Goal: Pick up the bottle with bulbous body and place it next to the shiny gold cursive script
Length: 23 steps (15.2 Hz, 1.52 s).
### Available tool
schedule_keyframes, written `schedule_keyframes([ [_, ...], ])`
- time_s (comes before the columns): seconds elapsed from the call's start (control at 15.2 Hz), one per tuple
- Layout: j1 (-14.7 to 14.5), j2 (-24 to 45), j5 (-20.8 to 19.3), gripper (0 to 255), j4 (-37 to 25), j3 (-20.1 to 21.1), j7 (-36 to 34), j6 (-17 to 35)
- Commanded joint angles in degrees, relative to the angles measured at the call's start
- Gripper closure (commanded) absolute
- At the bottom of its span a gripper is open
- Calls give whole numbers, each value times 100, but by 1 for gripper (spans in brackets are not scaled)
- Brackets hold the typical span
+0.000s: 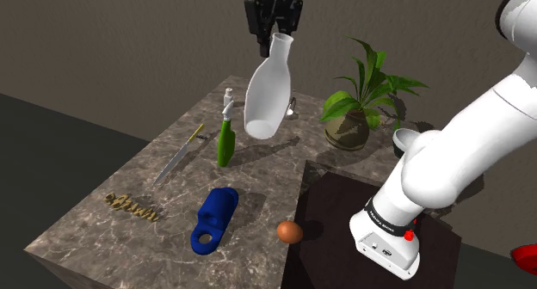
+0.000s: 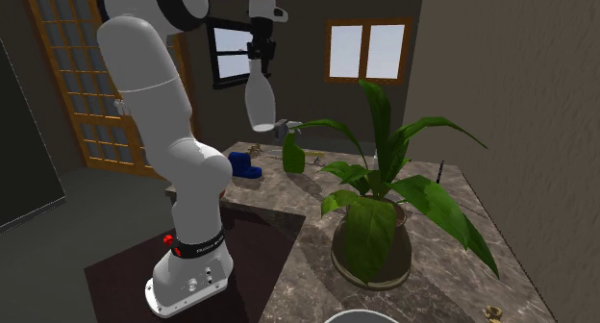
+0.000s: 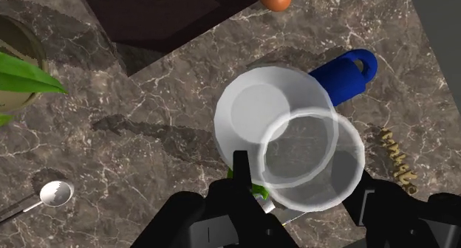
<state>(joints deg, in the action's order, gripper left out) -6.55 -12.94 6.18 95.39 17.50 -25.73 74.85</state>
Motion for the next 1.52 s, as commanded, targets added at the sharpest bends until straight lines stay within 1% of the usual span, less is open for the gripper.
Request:
schedule_keyframes([
  [0.0, -90, 166, 25, 255, -26, 179, -276, 160],
  [0.46, -464, 898, -50, 255, -238, 782, -1233, 712],
  [0.86, -892, 1800, -364, 255, -733, 1213, -2075, 1081],
  [1.12, -1278, 2530, -696, 255, -1254, 1409, -2623, 1228],
  [1.45, -1914, 3568, -1189, 255, -2188, 1502, -3231, 1242],
])
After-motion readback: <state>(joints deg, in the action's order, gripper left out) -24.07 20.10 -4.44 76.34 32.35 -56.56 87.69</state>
